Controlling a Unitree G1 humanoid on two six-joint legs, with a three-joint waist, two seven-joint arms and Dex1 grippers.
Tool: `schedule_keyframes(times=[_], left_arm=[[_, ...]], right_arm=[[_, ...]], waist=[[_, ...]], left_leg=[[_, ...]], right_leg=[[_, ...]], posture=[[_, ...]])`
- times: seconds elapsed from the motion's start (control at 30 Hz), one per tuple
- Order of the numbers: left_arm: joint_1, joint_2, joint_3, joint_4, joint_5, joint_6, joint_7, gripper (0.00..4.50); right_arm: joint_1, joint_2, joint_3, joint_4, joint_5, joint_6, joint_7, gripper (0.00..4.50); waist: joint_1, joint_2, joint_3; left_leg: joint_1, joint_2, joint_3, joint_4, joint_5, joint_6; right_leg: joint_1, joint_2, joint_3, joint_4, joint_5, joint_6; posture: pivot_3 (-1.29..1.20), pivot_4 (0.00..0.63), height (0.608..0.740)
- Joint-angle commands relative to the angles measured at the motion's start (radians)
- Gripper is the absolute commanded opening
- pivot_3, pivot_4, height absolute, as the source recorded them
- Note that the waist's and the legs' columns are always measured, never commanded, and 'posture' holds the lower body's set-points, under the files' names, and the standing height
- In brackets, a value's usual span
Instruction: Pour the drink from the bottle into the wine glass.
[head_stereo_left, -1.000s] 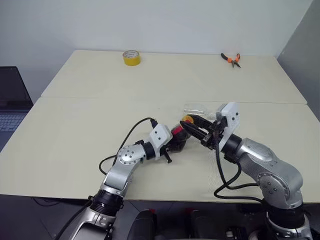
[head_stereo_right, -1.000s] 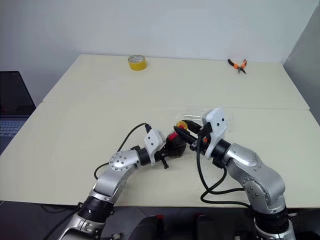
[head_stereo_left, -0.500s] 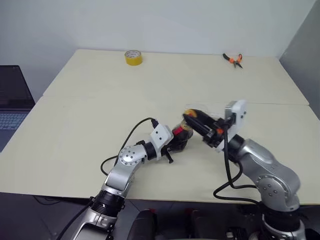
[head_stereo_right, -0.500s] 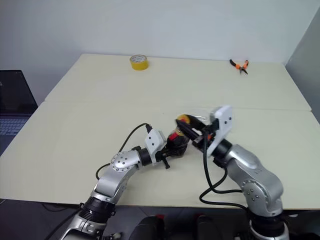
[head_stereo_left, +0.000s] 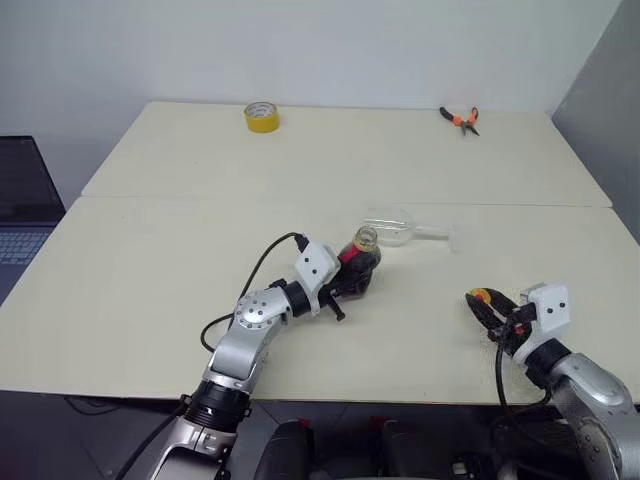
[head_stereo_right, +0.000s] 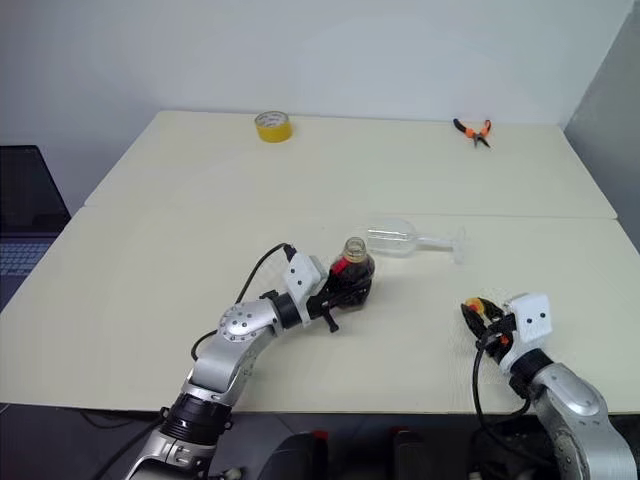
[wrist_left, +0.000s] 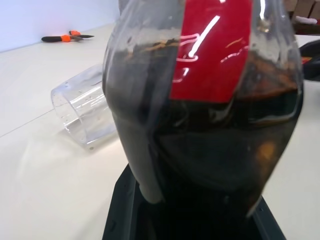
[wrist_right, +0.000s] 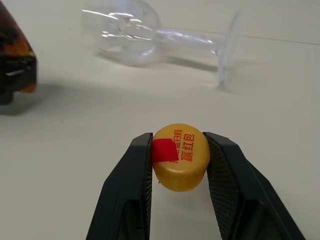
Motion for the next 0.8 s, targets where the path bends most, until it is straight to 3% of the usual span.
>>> schedule_keyframes(times=[0.03,0.17,0.47,0.5,0.63,0.8], left_arm=[[-0.025,-0.007,0.009,-0.033,-0.024,-0.016,-0.008,0.63],[-0.027,-0.008,0.009,-0.033,-0.024,-0.016,-0.008,0.63],[-0.017,-0.001,0.016,-0.043,-0.023,-0.017,-0.001,0.63],[-0.016,-0.002,0.016,-0.044,-0.023,-0.017,0.0,0.63],[-0.007,0.002,0.032,-0.049,-0.025,-0.021,0.014,0.63],[-0.017,0.003,0.105,-0.012,0.001,-0.054,0.11,0.63]], right_arm=[[-0.024,0.005,0.006,0.057,-0.049,-0.075,0.01,1.25],[-0.046,0.022,0.022,0.118,-0.068,-0.11,0.021,1.25],[-0.039,0.01,0.031,0.144,-0.093,-0.075,0.029,4.3],[-0.037,0.013,0.028,0.141,-0.087,-0.073,0.031,4.48],[-0.014,0.008,0.012,0.069,-0.06,-0.097,0.064,4.5],[-0.066,-0.034,0.032,-0.182,0.023,-0.067,0.114,4.5]], waist=[[0.001,0.0,0.0],[0.002,0.0,0.0],[0.004,0.0,0.0],[0.004,0.0,0.0],[0.004,0.0,0.0],[-0.001,0.001,0.0]], left_leg=[[0.0,0.0,0.0,0.0,0.0,0.0],[0.0,0.0,0.001,0.0,0.0,0.0],[0.0,0.0,0.001,0.0,0.0,0.0],[0.0,0.0,0.001,0.0,0.0,0.0],[0.0,0.0,0.0,0.0,0.0,0.0],[0.0,0.0,0.001,0.0,0.0,0.0]], right_leg=[[0.0,0.0,0.0,0.0,0.0,0.0],[0.0,0.0,0.001,0.0,0.0,0.0],[0.0,-0.001,0.001,0.0,0.0,0.0],[0.0,-0.001,0.001,0.0,0.0,0.0],[0.0,-0.001,0.0,0.0,0.0,0.0],[0.0,0.0,0.001,0.0,0.0,0.0]], posture=[[0.0,0.15,0.74],[0.0,0.15,0.74],[0.0,0.15,0.74],[0.0,0.15,0.74],[0.0,0.15,0.74],[0.0,0.15,0.74]])
